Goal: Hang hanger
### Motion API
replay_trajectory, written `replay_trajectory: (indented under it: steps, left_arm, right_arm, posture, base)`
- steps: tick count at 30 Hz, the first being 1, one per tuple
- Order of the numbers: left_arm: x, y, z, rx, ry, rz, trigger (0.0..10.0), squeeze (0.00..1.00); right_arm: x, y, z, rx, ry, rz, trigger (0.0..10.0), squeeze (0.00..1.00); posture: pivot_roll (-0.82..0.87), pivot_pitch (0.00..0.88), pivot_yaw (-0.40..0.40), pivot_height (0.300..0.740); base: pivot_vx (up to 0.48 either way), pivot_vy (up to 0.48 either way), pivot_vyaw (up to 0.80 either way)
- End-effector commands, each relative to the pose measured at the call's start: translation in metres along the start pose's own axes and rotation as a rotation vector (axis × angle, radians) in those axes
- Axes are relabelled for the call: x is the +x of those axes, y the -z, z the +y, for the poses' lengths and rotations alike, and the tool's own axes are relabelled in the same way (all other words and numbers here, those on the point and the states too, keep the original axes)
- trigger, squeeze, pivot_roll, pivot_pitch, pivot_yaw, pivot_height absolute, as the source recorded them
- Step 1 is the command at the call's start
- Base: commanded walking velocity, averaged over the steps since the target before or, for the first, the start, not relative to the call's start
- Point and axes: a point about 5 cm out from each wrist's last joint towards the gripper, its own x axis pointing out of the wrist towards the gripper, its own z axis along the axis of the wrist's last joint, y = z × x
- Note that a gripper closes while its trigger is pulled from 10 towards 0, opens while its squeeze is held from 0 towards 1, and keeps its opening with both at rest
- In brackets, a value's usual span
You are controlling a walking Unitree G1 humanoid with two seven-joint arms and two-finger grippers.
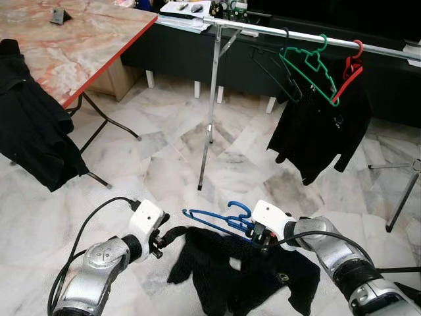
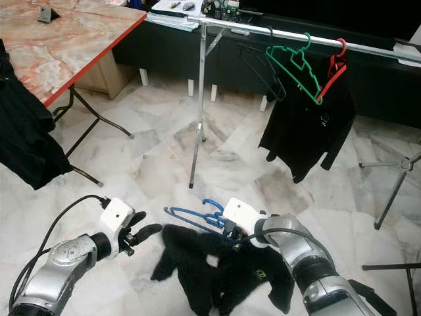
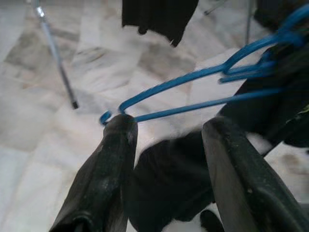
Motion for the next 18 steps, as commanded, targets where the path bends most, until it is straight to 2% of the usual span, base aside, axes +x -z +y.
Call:
replay_trajectory:
  steps: [1,5,6,9,12,13,14,18]
  left_arm:
    - [-0.003,0.005,-0.007,-0.01,0.045,0.023,10.0,1.0]
    - [-0.003,0.004,-0.009,0.009,0.071,0.019,10.0,1.0]
    - [-0.003,0.003,-0.008,0.021,0.065,0.016,10.0,0.0]
    - [-0.001,-0.008,0.005,0.099,-0.017,-0.011,10.0,0.0]
    - [-0.002,-0.017,0.006,0.142,0.009,-0.023,10.0,0.0]
    - [-0.002,-0.019,0.005,0.173,0.035,-0.014,10.0,0.0]
    - [-0.002,-0.019,0.005,0.173,0.035,-0.014,10.0,0.0]
    - [-0.002,-0.025,0.002,0.244,0.092,0.007,10.0,0.0]
  right_arm:
    - [-0.004,-0.001,-0.007,0.013,0.028,0.001,10.0,0.0]
    - [-0.003,-0.004,-0.006,-0.001,0.02,-0.009,10.0,0.0]
    - [-0.003,-0.004,-0.005,-0.007,0.016,-0.011,10.0,0.0]
    - [-0.004,-0.009,-0.004,-0.09,-0.04,-0.011,10.0,0.0]
    - [-0.007,-0.013,-0.004,-0.211,-0.095,0.022,10.0,0.0]
    - [-0.009,-0.015,-0.005,-0.293,-0.126,0.05,10.0,0.0]
    - [-0.009,-0.015,-0.005,-0.293,-0.126,0.05,10.0,0.0]
    - [-0.015,-0.022,-0.008,-0.474,-0.216,0.113,10.0,0.0]
  posture:
    - [0.04,0.208,-0.107,0.74]
    - [0.04,0.207,-0.102,0.74]
    - [0.04,0.207,-0.102,0.74]
    - [0.04,0.199,-0.095,0.74]
    - [0.03,0.191,-0.094,0.74]
    - [0.03,0.191,-0.094,0.74]
    - [0.03,0.191,-0.094,0.74]
    - [0.02,0.177,-0.102,0.74]
  base:
    - [0.0,0.0,0.0]
    - [0.0,0.0,0.0]
    - [0.0,0.0,0.0]
    - [0.0,0.0,0.0]
    - [0.0,0.0,0.0]
    - [0.0,0.0,0.0]
    - [0.0,0.0,0.0]
    - [0.0,0.0,0.0]
